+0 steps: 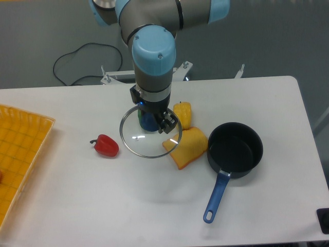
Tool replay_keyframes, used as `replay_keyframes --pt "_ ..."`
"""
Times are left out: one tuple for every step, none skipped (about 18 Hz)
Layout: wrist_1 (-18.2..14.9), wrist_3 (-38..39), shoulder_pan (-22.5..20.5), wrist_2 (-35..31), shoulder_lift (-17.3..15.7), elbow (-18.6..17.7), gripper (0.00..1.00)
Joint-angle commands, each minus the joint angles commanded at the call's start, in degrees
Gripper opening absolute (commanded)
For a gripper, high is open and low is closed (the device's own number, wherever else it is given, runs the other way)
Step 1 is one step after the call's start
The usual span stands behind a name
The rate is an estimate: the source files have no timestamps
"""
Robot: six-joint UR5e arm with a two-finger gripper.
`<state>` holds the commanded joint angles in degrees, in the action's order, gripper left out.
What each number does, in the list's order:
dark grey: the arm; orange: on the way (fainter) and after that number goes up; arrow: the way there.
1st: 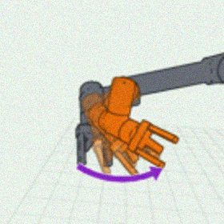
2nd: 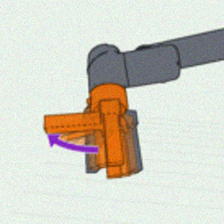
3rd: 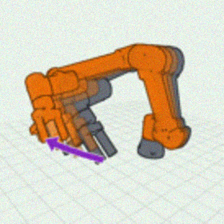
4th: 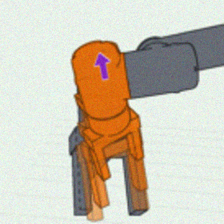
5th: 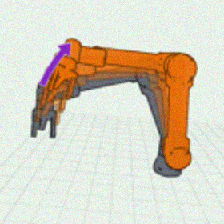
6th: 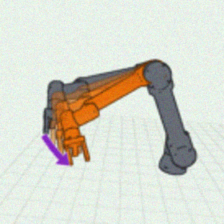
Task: Place the lid on the table
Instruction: 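Hold the glass lid by its knob and lift it slightly, then carry the glass lid past the red pepper toward the orange tray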
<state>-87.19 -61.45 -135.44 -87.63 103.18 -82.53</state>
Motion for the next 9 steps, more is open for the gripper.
replay_keyframes --pt "0.4 1.2 0.4 -0.1 0.1 0.0 0.53" --pt "0.8 2.0 0.7 -0.1 0.2 0.0 0.53" --pt "0.9 2.0 0.8 -0.1 0.3 0.1 0.53" --pt "0.8 2.1 0.8 -0.2 0.4 0.0 0.53" --pt "0.8 2.1 0.8 -0.2 0.4 0.0 0.53" --pt "0.9 2.2 0.9 -0.2 0.4 0.0 0.53" --pt "1.0 2.3 1.0 -0.3 0.4 0.0 0.53" --pt "1.5 2.6 1.4 -0.3 0.5 0.0 0.53" --pt "1.9 3.3 1.6 -0.3 0.6 0.0 0.53"
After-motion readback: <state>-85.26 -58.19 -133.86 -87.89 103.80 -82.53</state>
